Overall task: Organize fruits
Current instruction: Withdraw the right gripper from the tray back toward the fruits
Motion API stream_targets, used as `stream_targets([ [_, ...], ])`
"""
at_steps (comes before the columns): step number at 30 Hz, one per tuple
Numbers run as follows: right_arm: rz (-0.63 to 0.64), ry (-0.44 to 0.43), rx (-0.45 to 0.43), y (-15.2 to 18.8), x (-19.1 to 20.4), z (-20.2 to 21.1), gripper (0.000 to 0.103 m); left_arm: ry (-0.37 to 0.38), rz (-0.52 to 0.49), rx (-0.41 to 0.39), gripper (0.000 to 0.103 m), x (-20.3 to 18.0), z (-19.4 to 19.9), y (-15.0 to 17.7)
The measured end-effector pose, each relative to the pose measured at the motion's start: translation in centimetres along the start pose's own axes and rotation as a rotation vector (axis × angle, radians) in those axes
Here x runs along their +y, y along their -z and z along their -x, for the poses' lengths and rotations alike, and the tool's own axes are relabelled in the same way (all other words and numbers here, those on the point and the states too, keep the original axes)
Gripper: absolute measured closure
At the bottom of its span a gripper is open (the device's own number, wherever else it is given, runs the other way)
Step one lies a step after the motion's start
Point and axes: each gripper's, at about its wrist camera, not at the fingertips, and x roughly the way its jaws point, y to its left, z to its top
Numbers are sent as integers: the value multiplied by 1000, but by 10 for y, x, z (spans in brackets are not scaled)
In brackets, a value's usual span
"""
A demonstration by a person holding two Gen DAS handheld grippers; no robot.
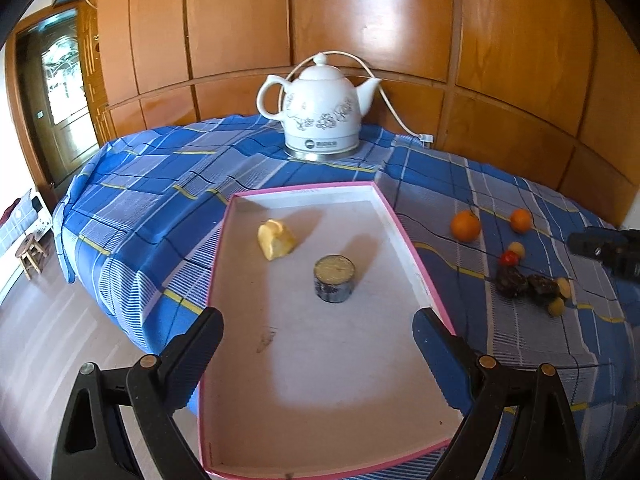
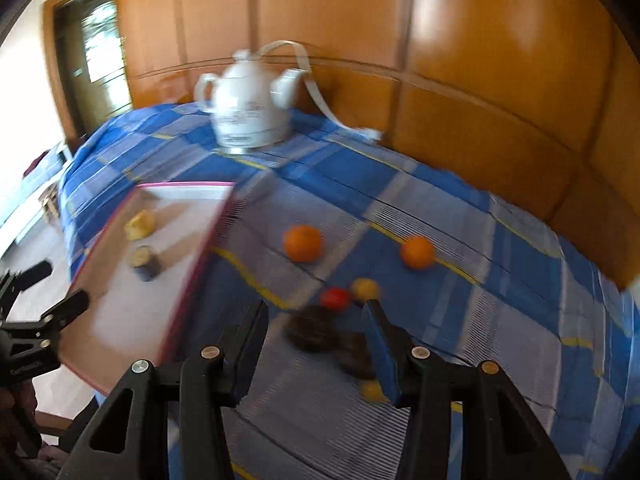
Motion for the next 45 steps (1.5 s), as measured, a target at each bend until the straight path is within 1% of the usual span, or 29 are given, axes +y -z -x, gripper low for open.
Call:
stream_targets([
  [4, -66, 36, 37, 5, -43, 2, 53, 8, -14, 3, 7, -5, 0, 0],
  [7, -76, 69, 58, 9, -64, 2, 53, 20, -19, 7, 7, -7, -1, 0],
  [11, -101, 88, 84, 12, -93, 2, 53, 51, -51, 11, 7, -18, -1, -3],
  [16, -153, 84, 125, 19, -124, -12, 53, 101, -108, 27, 7, -37, -1, -4],
  [19, -238, 47, 150, 26, -144, -23, 53, 134, -150, 40, 7, -52, -1, -5],
  [23, -331, 33, 180, 31, -159, -26, 53, 184, -201, 77, 8, -74, -5, -6],
  [24, -349, 28, 186, 32, -160, -27, 53, 207, -211, 98, 11, -81, -8, -6],
  [25, -360, 23, 190, 32, -161, -27, 53, 220, -213, 111, 18, -84, -10, -6],
  [26, -374, 10, 197, 33, -162, -28, 53, 237, -213, 133, 22, -88, -13, -6],
  [27, -377, 4, 202, 33, -161, -29, 53, 252, -214, 157, 23, -95, -17, -7],
  [28, -375, 6, 205, 33, -161, -30, 53, 257, -214, 165, 23, -97, -18, -7],
  [30, -365, 15, 212, 32, -159, -30, 53, 294, -213, 196, 24, -107, -23, -10],
  [31, -362, 16, 213, 32, -158, -30, 53, 305, -211, 204, 26, -108, -24, -10],
  [34, -365, 19, 214, 32, -159, -29, 53, 345, -222, 220, 26, -122, -26, -13],
  [36, -375, 26, 214, 32, -161, -28, 53, 394, -239, 237, 26, -136, -27, -14],
  [37, -379, 25, 214, 32, -162, -29, 53, 404, -248, 239, 28, -140, -27, -14],
  [39, -387, 29, 216, 32, -164, -28, 53, 436, -292, 246, 36, -157, -29, -13],
  [40, -388, 33, 216, 32, -164, -28, 53, 447, -305, 256, 43, -162, -31, -12],
  [42, -386, 34, 218, 32, -163, -28, 53, 467, -317, 275, 50, -172, -37, -13],
  [44, -379, 30, 217, 32, -161, -28, 53, 483, -323, 290, 60, -178, -40, -13],
  [45, -375, 31, 216, 32, -160, -28, 53, 498, -322, 301, 62, -181, -41, -13],
])
